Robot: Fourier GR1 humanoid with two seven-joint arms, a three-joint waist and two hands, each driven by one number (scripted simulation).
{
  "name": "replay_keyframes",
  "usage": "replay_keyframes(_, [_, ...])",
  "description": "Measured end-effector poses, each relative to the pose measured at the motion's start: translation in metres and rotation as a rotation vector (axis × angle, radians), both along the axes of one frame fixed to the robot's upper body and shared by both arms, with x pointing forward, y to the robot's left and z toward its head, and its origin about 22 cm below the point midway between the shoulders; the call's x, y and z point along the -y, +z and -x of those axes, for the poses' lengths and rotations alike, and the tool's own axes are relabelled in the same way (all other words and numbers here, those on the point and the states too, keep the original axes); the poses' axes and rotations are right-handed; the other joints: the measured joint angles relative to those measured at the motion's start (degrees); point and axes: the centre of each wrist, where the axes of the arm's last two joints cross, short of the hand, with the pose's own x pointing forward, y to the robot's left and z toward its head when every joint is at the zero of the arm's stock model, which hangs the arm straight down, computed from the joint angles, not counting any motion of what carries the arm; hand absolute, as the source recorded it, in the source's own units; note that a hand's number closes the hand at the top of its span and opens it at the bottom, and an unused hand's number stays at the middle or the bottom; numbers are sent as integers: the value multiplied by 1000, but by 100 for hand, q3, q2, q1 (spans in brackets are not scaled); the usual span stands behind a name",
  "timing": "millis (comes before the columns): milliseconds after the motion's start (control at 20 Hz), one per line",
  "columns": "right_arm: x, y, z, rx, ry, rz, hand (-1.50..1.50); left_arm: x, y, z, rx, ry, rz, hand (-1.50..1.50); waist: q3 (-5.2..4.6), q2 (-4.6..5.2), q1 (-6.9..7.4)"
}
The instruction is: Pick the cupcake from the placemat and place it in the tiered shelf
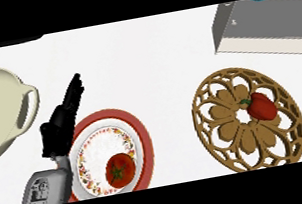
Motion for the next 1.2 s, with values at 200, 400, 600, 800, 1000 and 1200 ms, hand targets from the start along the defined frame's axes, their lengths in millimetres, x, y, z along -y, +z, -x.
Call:
replay_keyframes(200, [10,7,7,59,34,-59,-150,4,4,5,-5,10,1,0,2,-5,5])
replay_keyframes(400, [10,14,10,101,94,-108,-150,-3,4,3,-3,13,0,0,2,-3,2])
replay_keyframes(600, [12,35,15,133,140,-133,-150,-4,1,1,6,12,-4,0,1,-2,0])
replay_keyframes(800, [14,49,22,234,152,-187,-150,-2,3,5,4,14,-4,0,0,-11,-19])
replay_keyframes(1000, [25,79,40,386,133,-256,-150,-3,2,3,0,24,-4,0,-1,-24,-63])
replay_keyframes(1200, [44,98,70,450,70,-310,-150,-10,2,4,0,33,-8,0,-4,-45,-116])
